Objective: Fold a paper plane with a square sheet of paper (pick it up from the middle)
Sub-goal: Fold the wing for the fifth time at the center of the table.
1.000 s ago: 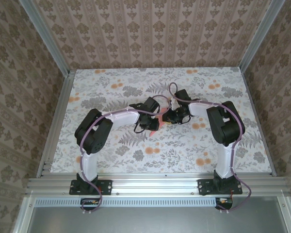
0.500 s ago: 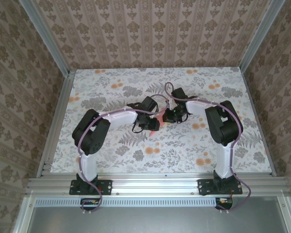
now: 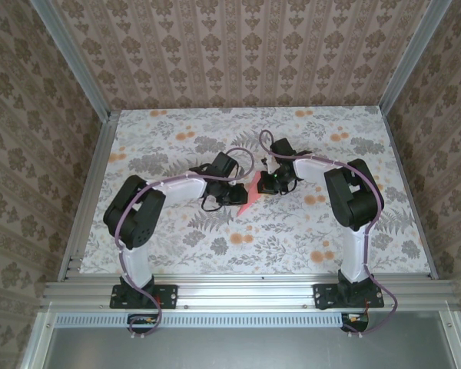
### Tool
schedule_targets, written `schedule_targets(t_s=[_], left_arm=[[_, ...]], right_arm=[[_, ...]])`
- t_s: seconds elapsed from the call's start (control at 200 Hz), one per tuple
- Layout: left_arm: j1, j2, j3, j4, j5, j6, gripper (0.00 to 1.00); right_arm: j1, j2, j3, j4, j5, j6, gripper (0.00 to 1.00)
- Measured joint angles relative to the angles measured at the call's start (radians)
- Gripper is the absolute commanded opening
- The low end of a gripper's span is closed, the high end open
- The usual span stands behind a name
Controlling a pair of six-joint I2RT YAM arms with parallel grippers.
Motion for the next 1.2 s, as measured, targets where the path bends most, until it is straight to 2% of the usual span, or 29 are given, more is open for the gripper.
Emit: schedule_targets(t_s=[1.2], left_arm=[[-0.023, 0.048, 0.01, -0.012, 0.008, 0.001, 0.16]], right_arm=[[0.002, 0.006, 0.011, -0.012, 0.001, 0.0, 0.05]])
